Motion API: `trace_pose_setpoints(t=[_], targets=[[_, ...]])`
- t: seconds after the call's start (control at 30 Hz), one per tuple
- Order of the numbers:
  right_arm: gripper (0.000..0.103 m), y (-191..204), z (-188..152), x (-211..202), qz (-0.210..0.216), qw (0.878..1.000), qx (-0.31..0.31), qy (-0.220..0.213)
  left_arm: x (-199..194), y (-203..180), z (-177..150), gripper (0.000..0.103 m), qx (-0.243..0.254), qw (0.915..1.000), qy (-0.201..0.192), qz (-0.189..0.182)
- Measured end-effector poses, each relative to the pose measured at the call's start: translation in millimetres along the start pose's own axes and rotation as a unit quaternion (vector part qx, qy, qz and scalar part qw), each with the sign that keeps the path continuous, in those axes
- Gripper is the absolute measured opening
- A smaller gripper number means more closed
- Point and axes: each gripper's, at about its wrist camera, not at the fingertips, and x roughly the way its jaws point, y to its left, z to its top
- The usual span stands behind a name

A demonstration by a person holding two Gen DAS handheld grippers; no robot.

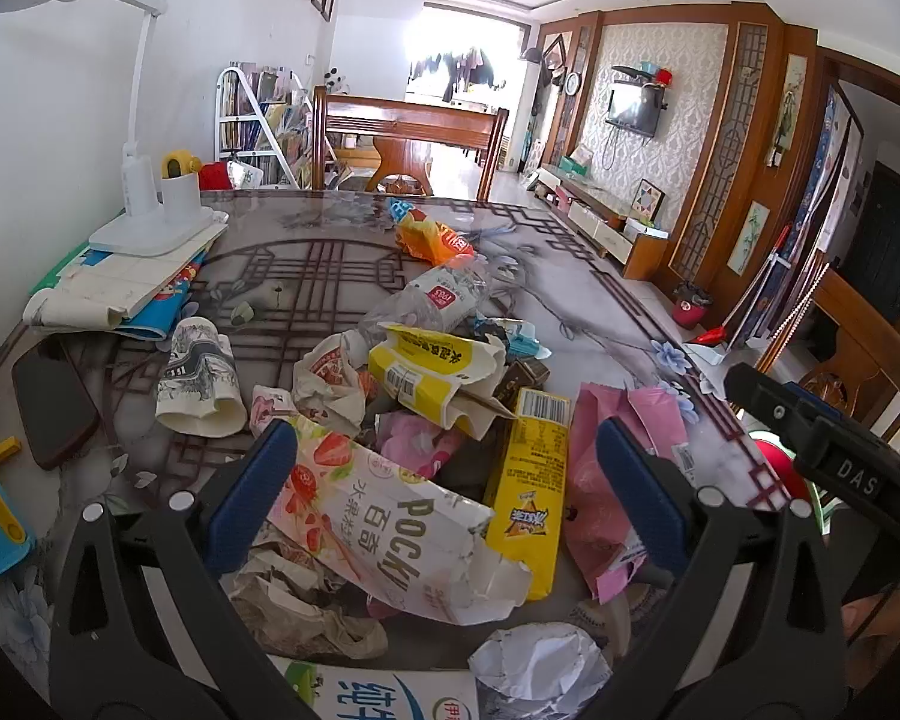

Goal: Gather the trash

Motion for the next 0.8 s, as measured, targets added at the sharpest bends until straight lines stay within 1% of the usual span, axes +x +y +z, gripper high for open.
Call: trace_pose_setpoints(t=[0.6,0.8], targets=[[0.096,-1.7,-3.6,1.3,0.000,1.000,0.003,0.005,1.2,0.6,-1.2,0.098,-0.001,1.0000,0.002,0.000],[0.096,-2.4,-5.4,2.7,0.000,1.000,0.004,0.008,2.5,1.1,-8.9,0.098,-0.003,1.0000,0.004,0.000]])
